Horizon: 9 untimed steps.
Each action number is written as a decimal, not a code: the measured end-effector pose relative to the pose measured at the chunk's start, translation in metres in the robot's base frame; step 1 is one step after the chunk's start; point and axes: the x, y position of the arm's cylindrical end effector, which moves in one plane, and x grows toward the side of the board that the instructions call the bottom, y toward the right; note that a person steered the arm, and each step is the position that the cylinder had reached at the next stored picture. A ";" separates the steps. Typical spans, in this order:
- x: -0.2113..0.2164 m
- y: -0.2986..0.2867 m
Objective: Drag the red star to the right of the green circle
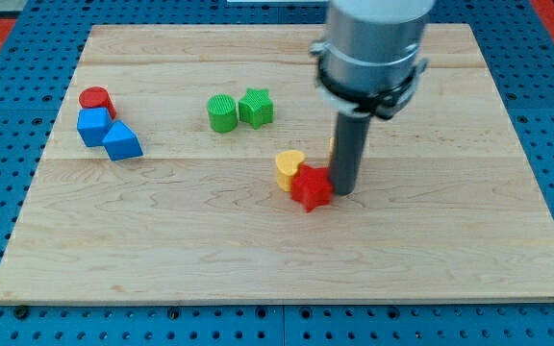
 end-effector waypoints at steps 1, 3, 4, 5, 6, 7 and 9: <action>0.030 -0.053; 0.023 -0.097; -0.009 -0.083; -0.046 -0.124; -0.079 -0.128; -0.109 -0.084; -0.112 -0.070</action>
